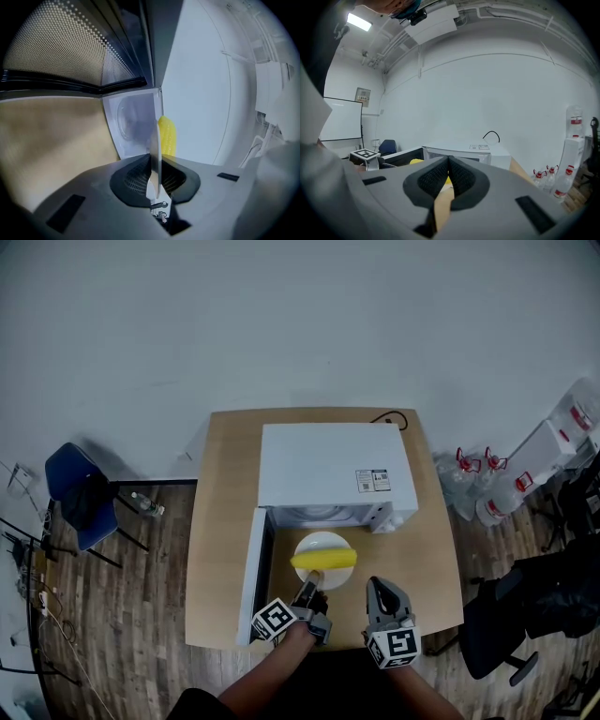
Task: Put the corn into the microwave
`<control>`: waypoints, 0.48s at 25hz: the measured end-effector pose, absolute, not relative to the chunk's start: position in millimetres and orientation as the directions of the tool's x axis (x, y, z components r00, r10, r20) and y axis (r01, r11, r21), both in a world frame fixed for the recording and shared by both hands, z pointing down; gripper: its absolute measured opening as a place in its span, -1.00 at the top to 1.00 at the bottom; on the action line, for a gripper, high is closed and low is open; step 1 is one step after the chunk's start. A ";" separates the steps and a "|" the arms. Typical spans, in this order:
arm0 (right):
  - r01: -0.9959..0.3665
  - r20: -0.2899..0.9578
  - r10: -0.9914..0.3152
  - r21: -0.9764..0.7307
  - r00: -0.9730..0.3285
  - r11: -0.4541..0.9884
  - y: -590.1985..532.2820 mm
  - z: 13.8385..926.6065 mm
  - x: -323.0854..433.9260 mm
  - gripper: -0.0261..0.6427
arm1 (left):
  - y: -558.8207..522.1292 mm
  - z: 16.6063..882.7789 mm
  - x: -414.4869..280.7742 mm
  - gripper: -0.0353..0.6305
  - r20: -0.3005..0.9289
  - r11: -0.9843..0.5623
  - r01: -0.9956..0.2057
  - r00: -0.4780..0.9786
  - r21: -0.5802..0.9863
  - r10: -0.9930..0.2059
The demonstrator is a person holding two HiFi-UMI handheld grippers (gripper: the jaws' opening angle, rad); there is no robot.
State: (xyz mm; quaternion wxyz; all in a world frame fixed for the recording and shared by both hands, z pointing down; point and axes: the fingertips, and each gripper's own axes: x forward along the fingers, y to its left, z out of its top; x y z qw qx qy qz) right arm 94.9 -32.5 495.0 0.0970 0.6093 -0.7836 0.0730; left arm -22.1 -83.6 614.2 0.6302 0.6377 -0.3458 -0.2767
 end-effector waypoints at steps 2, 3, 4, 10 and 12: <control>-0.968 0.252 -0.937 0.007 -0.242 0.251 -42.4 499.7 100.1 0.74 | -95.5 618.1 -18.7 0.80 0.090 0.034 -0.105 0.599 0.994 -0.795; -0.967 0.261 -0.934 0.008 -0.244 0.254 -46.8 503.8 101.6 0.75 | -99.9 620.2 -17.9 0.80 0.095 0.028 -0.120 0.598 0.992 -0.796; -0.966 0.270 -0.931 0.009 -0.245 0.257 -51.0 508.7 102.1 0.74 | -103.6 622.8 -18.3 0.80 0.100 0.021 -0.139 0.598 0.990 -0.795; -0.964 0.307 -0.917 -0.006 -0.256 0.267 -80.9 530.2 104.4 0.74 | -133.7 648.0 -17.6 0.80 0.107 0.038 -0.132 0.565 0.990 -0.818; -0.962 0.314 -0.912 -0.014 -0.264 0.273 -89.7 534.2 103.4 0.74 | -145.3 653.6 -16.0 0.80 0.093 0.048 -0.097 0.545 0.994 -0.833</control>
